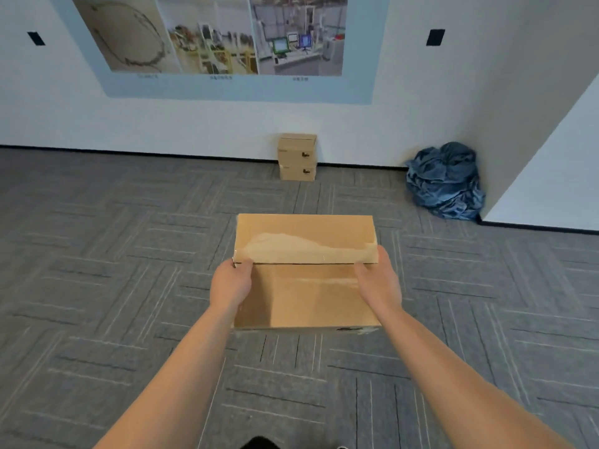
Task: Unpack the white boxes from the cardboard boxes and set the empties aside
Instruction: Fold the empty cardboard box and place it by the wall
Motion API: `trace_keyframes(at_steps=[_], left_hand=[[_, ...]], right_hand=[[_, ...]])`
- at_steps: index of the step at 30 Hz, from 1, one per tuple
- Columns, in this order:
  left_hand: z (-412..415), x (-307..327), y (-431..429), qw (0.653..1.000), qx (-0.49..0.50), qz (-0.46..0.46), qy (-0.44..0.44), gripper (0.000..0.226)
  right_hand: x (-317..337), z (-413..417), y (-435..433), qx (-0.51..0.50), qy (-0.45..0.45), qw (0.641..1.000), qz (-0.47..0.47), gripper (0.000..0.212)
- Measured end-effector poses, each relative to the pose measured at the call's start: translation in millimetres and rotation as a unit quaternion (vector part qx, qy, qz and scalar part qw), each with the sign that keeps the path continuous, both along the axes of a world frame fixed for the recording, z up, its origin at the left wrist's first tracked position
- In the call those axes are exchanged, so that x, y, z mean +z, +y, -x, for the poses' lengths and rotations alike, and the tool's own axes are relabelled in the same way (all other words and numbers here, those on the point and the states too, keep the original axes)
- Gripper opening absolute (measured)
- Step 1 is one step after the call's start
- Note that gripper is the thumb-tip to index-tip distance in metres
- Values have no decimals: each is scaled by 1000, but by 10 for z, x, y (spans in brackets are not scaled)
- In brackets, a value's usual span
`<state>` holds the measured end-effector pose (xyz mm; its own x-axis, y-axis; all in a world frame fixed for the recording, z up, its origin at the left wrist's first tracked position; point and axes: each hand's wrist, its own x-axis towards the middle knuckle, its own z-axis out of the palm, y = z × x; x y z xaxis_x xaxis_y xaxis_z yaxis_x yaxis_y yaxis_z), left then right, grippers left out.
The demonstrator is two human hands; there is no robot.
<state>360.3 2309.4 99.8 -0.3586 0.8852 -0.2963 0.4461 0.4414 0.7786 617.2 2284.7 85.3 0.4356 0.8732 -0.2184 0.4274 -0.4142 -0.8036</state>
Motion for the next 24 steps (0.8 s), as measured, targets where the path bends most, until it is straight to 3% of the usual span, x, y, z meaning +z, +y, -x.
trace_keyframes(at_steps=[11,15,24], left_hand=[[623,-308,2807,998,52,0,-28,31],[921,-245,3946,998,60,23,-16,46],[947,-238,6171,999,2,36,-32,45]], right_hand=[[-98,575,3019,52,-9,999,-12,43],[-54,873,4051,44,0,999,-9,44],[-66,908,6039,-10,19,1000,5,45]])
